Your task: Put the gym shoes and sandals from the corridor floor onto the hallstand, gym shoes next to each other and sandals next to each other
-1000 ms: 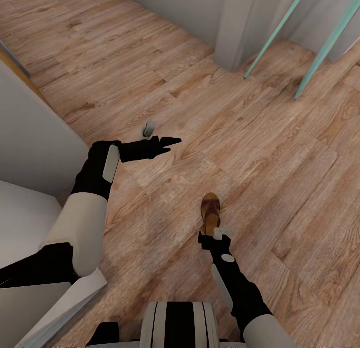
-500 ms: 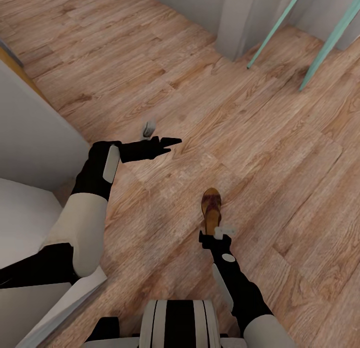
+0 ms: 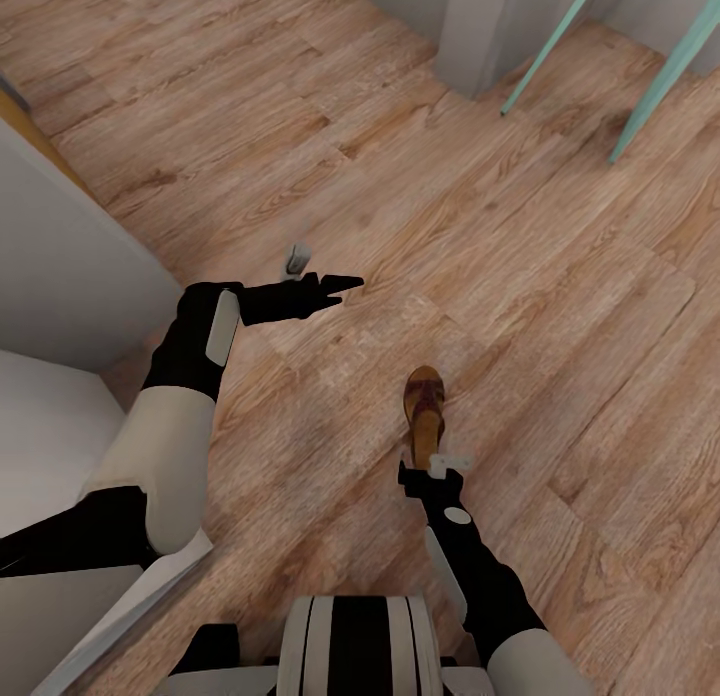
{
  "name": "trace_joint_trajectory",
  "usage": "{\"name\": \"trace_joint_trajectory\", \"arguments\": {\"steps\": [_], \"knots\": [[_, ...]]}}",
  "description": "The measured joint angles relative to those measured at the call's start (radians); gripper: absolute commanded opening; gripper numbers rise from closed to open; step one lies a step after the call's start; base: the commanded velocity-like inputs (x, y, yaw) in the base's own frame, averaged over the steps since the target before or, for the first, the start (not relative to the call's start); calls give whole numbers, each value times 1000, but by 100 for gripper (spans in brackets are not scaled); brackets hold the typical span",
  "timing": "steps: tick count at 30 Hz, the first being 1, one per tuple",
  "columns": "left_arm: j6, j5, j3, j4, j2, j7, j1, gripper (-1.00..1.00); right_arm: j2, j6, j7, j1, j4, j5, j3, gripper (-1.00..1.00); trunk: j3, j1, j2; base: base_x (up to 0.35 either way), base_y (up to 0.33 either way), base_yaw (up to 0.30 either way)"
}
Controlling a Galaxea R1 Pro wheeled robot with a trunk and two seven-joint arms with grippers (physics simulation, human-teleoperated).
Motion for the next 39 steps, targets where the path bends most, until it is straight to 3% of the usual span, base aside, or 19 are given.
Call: {"name": "trace_joint_trajectory", "arguments": {"steps": [10,16,39], "knots": [[0,-1,0,1,-1,0,0,100,0,-1,0,0,0,0,-1,100,-5,0,0,0,0,0],[0,-1,0,1,-1,0,0,100,0,-1,0,0,0,0,-2,100,-30,3,-1,0,0,0],[-1,-1,0,2,-2,0,1,100,0,-1,0,0,0,0,-2,100,-33,3,-1,20,0,0]]}}
